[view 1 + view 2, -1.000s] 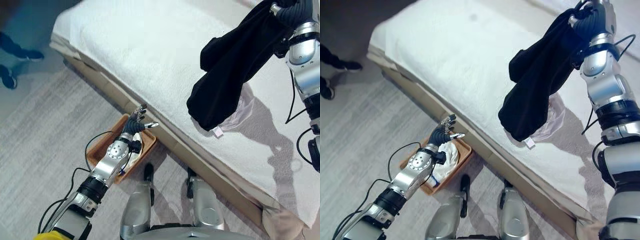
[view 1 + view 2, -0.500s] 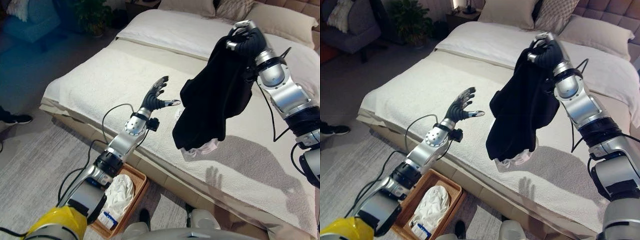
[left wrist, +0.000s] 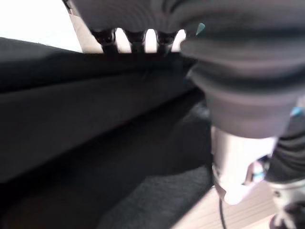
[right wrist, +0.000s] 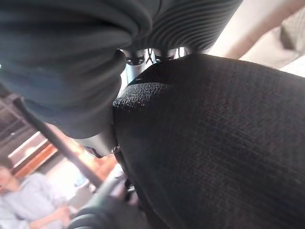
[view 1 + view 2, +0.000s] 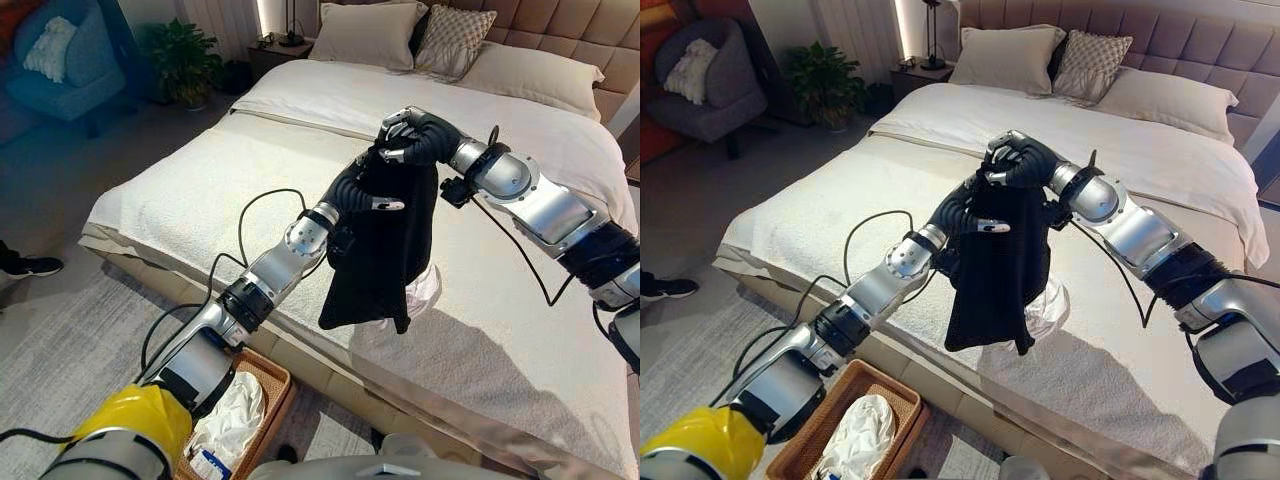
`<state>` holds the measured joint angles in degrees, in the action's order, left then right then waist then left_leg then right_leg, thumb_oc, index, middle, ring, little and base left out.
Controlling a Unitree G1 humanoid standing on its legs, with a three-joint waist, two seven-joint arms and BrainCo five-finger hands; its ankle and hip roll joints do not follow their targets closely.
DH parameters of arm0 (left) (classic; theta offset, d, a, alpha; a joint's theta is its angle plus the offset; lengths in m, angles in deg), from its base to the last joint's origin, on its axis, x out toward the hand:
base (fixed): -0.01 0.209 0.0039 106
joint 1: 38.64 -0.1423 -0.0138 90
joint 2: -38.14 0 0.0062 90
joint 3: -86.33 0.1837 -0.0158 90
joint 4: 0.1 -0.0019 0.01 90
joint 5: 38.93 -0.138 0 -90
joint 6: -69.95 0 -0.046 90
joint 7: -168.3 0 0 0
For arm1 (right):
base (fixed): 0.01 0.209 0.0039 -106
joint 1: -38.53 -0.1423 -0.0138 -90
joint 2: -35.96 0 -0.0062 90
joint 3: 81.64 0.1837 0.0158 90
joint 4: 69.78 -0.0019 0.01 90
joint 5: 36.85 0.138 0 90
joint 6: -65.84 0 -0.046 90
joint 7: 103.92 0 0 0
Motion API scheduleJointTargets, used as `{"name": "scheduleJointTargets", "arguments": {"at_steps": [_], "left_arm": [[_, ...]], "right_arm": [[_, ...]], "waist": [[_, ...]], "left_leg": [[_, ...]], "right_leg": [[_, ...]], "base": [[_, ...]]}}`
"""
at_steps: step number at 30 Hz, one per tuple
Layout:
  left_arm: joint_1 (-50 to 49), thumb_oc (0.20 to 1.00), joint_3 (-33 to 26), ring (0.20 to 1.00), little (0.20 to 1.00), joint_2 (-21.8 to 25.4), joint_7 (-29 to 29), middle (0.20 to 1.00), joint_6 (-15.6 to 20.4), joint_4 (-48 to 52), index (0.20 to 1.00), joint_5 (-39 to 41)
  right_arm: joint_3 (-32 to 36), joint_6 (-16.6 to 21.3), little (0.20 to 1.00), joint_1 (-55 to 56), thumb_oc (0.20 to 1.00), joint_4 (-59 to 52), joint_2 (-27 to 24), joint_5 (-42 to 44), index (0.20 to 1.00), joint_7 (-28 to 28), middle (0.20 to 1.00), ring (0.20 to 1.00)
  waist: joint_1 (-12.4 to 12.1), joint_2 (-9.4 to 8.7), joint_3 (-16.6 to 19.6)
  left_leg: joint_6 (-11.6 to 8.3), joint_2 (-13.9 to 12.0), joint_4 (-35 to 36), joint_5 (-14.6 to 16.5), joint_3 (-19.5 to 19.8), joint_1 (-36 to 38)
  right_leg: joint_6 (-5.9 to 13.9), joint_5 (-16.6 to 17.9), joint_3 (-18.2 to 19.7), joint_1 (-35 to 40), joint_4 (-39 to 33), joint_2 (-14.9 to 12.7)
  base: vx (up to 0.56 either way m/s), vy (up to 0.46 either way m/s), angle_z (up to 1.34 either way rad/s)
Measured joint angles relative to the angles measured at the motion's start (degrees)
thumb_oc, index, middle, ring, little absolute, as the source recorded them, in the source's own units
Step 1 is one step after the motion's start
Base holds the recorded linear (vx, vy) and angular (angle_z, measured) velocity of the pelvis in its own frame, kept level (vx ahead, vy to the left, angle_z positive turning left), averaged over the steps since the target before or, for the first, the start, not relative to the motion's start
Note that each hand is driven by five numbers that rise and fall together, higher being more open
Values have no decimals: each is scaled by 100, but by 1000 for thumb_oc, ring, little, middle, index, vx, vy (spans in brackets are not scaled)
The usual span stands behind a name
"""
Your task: Pick up clothes into the bucket
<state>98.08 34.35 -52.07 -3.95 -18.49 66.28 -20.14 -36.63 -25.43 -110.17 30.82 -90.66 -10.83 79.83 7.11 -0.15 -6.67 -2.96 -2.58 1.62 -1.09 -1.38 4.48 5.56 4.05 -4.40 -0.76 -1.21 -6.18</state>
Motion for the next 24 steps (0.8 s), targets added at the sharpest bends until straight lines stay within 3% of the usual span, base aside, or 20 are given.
{"name": "scheduleJointTargets", "arguments": {"at_steps": [6, 7, 8, 10, 14, 23, 24], "left_arm": [[3, 1000, 201, 1000, 1000, -93, -253, 1000, -2, -18, 1000, 462], [11, 313, 275, 313, 313, -46, -384, 313, -14, -23, 313, 737], [38, 200, 375, 200, 200, 43, -450, 200, -21, -19, 200, 930], [61, 200, 630, 200, 200, 190, -667, 200, -111, -15, 200, 1331], [86, 200, 791, 200, 200, 384, -832, 200, -224, 6, 200, 1350], [48, 200, 572, 200, 200, 560, -1077, 200, -222, -61, 200, 447], [20, 200, 490, 200, 200, 562, -1078, 200, -221, -87, 200, 353]], "right_arm": [[0, -1, 200, 8, 200, -73, -53, 67, 200, 61, 200, 200], [1, -1, 200, 24, 200, -73, -53, 67, 200, 60, 200, 200], [2, -1, 200, 43, 200, -70, -53, 68, 200, 60, 200, 200], [5, 2, 200, 164, 200, -69, -42, 67, 200, 58, 200, 200], [81, 7, 200, 339, 200, -82, -33, 65, 200, 53, 200, 200], [1081, 94, 200, 1236, 200, -140, 109, -202, 200, -173, 200, 200], [1196, 97, 401, 1323, 401, -147, 166, -239, 401, -181, 401, 401]], "waist": [[2, 2, 7], [7, 9, 11], [10, 10, 12], [15, 36, 50], [14, 67, 78], [-28, 85, 90], [-28, 86, 91]], "left_leg": [[0, 13, -1, 0, 2, 5], [0, 17, -1, 0, 2, 19], [0, 24, -1, 0, 2, 31], [1, 5, 7, 0, 4, 81], [1, 3, 15, 0, 13, 82], [1, -4, 20, 0, 152, 82], [1, -7, 16, 0, 155, 84]], "right_leg": [[6, 7, 1, 7, 0, -12], [4, 9, 1, 21, -5, -12], [4, 9, 1, 37, -9, -10], [5, 8, -2, 95, -35, -7], [4, 9, -16, 107, -53, -8], [4, 7, -135, 180, -62, -12], [4, 7, -140, 187, -63, -10]], "base": [[0, 0, 0], [0, 0, 0], [0, 0, 0], [0, 0, 0], [1, 1, 1], [-2, 0, 6], [0, 0, 0]]}}
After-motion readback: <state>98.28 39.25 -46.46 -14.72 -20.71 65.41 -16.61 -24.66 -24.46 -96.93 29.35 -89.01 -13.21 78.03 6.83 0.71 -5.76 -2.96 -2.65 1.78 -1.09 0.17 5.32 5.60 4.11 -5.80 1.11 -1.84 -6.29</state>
